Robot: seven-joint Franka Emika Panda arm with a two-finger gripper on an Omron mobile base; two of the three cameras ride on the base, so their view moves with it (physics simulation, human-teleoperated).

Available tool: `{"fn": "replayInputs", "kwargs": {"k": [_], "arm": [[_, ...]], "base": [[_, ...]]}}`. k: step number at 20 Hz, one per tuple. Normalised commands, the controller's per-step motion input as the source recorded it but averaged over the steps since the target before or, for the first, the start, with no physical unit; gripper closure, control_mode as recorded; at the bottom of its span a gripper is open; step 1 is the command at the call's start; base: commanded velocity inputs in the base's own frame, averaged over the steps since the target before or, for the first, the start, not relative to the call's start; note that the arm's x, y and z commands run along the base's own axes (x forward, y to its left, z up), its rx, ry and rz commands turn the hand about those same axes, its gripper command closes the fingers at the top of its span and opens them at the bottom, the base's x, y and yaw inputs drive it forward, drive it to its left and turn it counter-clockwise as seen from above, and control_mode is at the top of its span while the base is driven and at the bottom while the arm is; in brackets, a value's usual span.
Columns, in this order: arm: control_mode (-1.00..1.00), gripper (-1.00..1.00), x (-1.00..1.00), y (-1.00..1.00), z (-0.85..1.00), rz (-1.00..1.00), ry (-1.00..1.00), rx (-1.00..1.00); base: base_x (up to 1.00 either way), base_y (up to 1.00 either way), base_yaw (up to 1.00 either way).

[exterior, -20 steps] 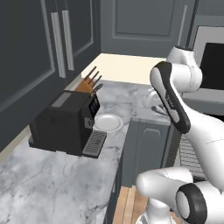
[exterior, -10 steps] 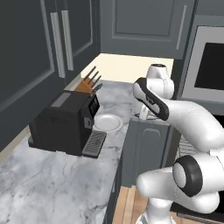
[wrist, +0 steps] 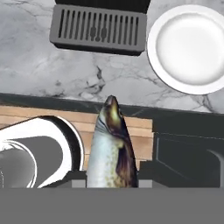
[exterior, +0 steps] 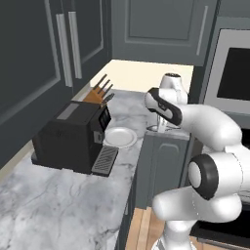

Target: Take the fish from the oven and place it on the plate on the counter.

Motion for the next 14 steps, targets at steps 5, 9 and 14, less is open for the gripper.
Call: {"fn": "replayInputs", "kwargs": {"k": [5, 9, 14], "arm": [[-1.00, 1.00, 1.00, 0.00, -0.01, 0.13, -0.02, 0.01], [-1.00, 1.00, 0.79, 0.11, -0.19, 0.17, 0.00, 0.01], [-1.00, 1.00, 0.44, 0.37, -0.40, 0.20, -0.03, 0.01]], "base": [[0.00, 0.00, 0.00], [0.00, 0.00, 0.00], [0.00, 0.00, 0.00]]}}
